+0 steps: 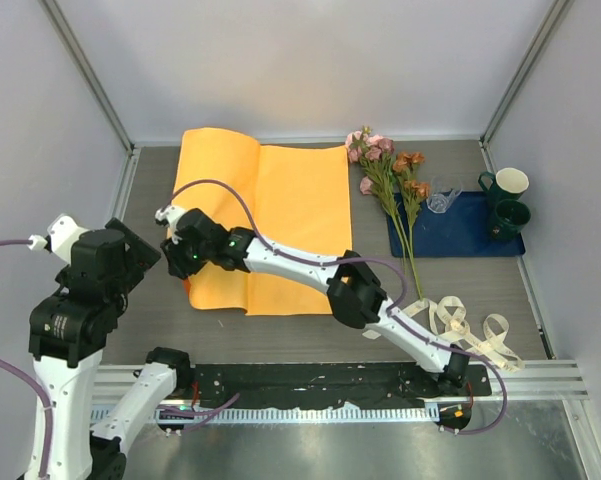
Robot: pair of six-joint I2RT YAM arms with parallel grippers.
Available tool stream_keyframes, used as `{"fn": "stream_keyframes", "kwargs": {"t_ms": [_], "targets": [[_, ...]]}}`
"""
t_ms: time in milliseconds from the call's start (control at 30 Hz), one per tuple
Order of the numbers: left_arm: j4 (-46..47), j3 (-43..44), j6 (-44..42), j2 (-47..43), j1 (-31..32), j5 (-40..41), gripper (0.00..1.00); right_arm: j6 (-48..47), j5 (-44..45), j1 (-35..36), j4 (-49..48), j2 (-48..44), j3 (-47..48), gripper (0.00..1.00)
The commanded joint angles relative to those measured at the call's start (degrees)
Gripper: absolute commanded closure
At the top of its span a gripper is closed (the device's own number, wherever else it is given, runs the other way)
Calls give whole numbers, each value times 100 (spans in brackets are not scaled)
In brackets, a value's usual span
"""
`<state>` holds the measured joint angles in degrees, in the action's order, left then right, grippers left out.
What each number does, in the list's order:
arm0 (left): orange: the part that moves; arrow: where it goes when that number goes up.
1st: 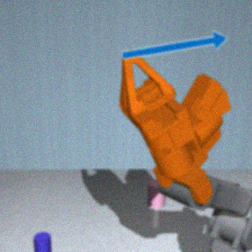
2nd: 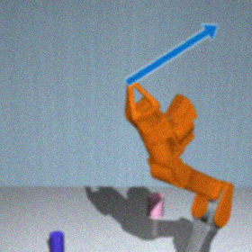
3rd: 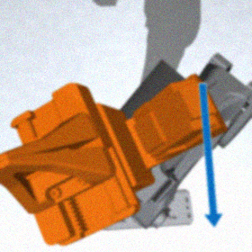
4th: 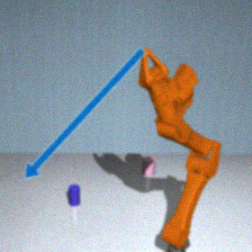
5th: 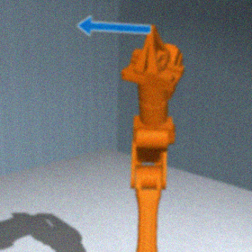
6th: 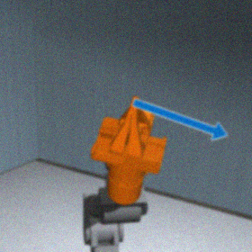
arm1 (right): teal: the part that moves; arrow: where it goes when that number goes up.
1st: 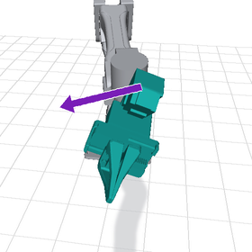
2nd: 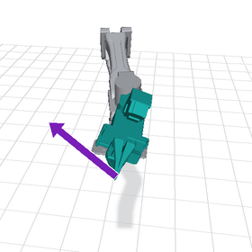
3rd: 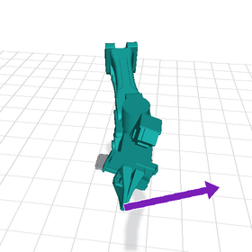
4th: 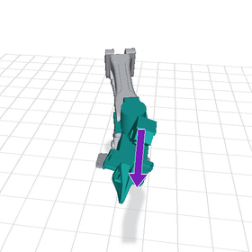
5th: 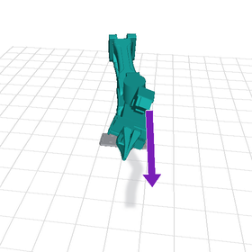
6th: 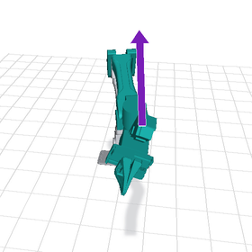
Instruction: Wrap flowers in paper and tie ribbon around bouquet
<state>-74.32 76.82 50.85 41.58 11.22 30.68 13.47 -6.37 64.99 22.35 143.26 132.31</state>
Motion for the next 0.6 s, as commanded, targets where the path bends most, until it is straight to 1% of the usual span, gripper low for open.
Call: {"fn": "stream_keyframes", "kwargs": {"t_ms": [0, 33, 67, 100, 133, 167, 200, 233, 267, 300, 333, 367, 400, 433, 467, 500, 533, 567], "targets": [[-188, 421, -435, 236, -15, 431, 6, 497, -882, -196, -56, 378, 1033, 50], [-257, 500, -584, 323, -15, 422, 5, 811, -979, -302, -46, 56, 825, 46], [-275, 536, -629, 402, -15, 387, 5, 971, -1102, -407, -29, -191, 553, 40], [-267, 536, -699, 569, -6, 195, 4, 1086, -1251, -530, -29, -567, 211, 38], [-110, 493, -760, 622, -15, 71, 4, 1174, -1226, -784, -29, -937, -663, 36], [13, 423, -761, 684, -6, -78, 4, 1158, -1070, -908, -29, -1776, -1150, 32], [180, 204, -752, 763, -15, -445, 4, 1166, -494, -1031, -20, -2193, -1660, 30], [608, 98, -752, 816, -15, -631, 4, 1297, -236, -1276, -29, -2589, -2674, 27], [847, -51, -752, 877, -15, -851, 4, 1411, -42, -1400, -46, -3358, -3145, 24], [1258, -175, -743, 1139, -24, -1244, 4, 1491, 82, -1506, -46, -3662, -3585, 23], [1428, -184, -735, 1316, -15, -1492, 5, 1570, 197, -1620, -46, -4004, -4407, 23], [1595, -176, -743, 1509, -32, -1729, 5, 1718, 285, -1647, -46, -4582, -4825, 22], [1962, -167, -787, 1737, -24, -1967, 5, 1798, 364, -1639, -46, -4936, -5238, 22], [2114, -150, -839, 2148, -32, -2395, 5, 1956, 443, -1630, -116, -5244, -6121, 22], [2176, -123, -822, 2405, -24, -2452, 4, 2331, 452, -1630, -404, -5543, -6565, 22], [2203, -88, -805, 2607, -32, -2426, 4, 2587, 453, -1630, -485, -6138, -6926, 22], [2255, -97, -805, 2914, -33, -2443, 4, 2825, 426, -1639, -564, -6387, -7547, 22], [2351, -184, -813, 3004, -33, -2426, 3, 3071, 322, -1630, -956, -6694, -7901, 22]]}}
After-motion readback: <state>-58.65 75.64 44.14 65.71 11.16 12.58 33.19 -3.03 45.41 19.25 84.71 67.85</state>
